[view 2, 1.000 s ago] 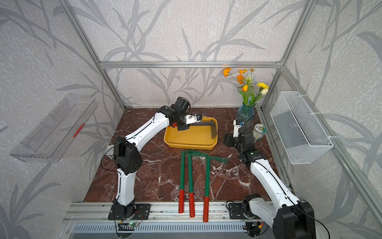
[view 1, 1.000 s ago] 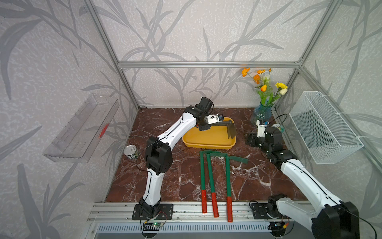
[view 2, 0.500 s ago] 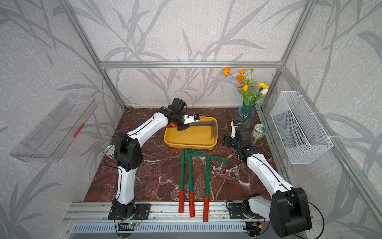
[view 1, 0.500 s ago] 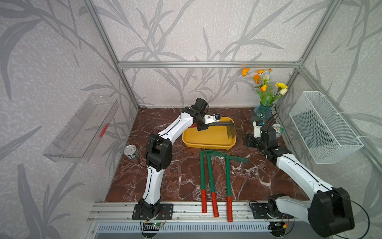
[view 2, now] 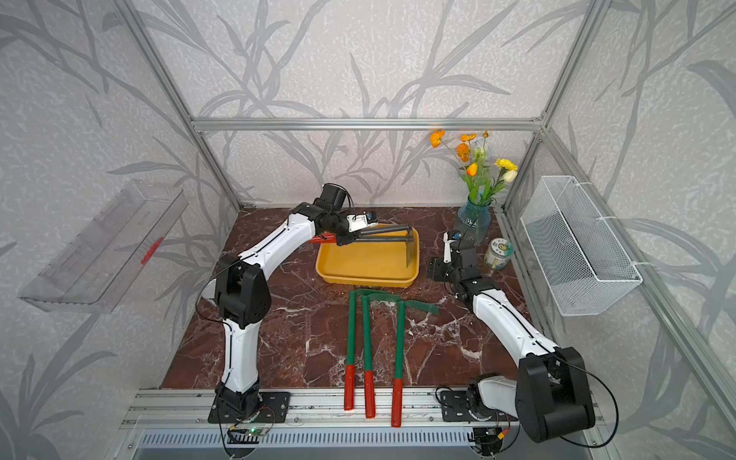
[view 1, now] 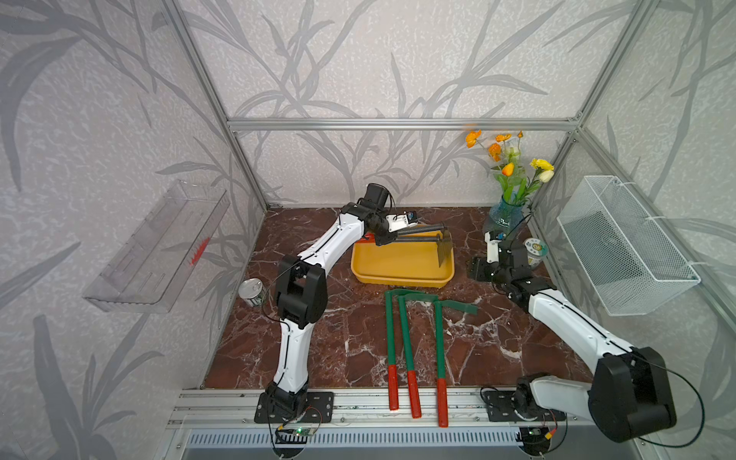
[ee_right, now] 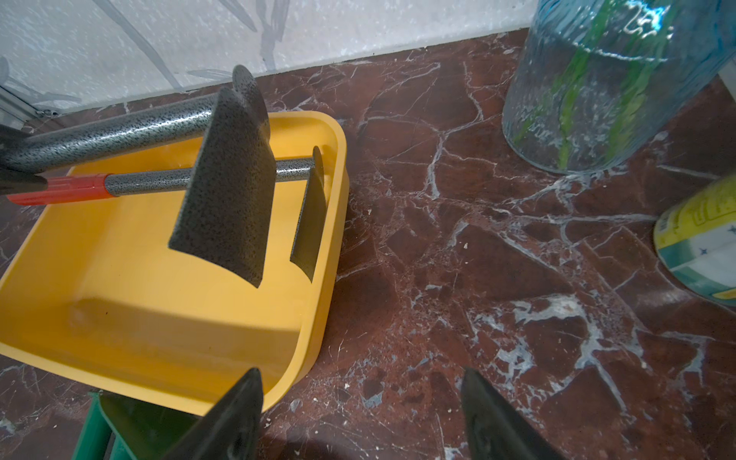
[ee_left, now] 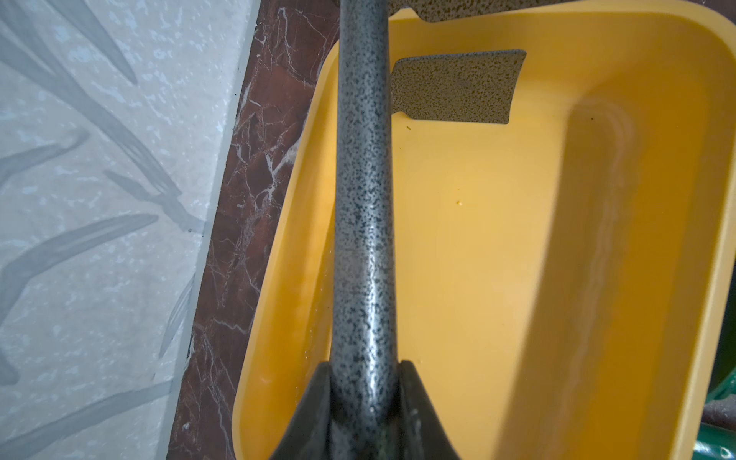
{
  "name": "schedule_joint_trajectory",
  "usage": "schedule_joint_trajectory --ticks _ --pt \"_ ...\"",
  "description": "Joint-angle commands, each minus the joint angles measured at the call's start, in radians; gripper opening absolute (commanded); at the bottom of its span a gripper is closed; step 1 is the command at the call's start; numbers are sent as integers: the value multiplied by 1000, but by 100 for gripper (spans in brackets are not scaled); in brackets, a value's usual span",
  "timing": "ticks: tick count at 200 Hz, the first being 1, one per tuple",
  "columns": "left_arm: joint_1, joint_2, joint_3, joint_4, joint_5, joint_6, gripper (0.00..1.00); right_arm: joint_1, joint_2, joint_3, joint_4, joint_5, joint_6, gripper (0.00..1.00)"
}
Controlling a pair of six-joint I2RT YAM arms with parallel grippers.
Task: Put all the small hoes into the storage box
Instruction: Place the hoe in the storage box.
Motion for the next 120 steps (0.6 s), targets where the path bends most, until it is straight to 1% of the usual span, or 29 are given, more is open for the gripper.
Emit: schedule_joint_trajectory --ticks 1,68,91,120 --pt "10 -42 -7 47 62 6 0 -4 -2 31 9 20 -9 77" --pt "32 13 -16 50 58 36 0 -4 14 32 5 28 -8 77" --pt "38 37 -9 22 83 42 0 -4 32 35 10 24 -4 77" --pt "40 62 -12 23 79 51 0 -4 54 35 19 19 -4 77"
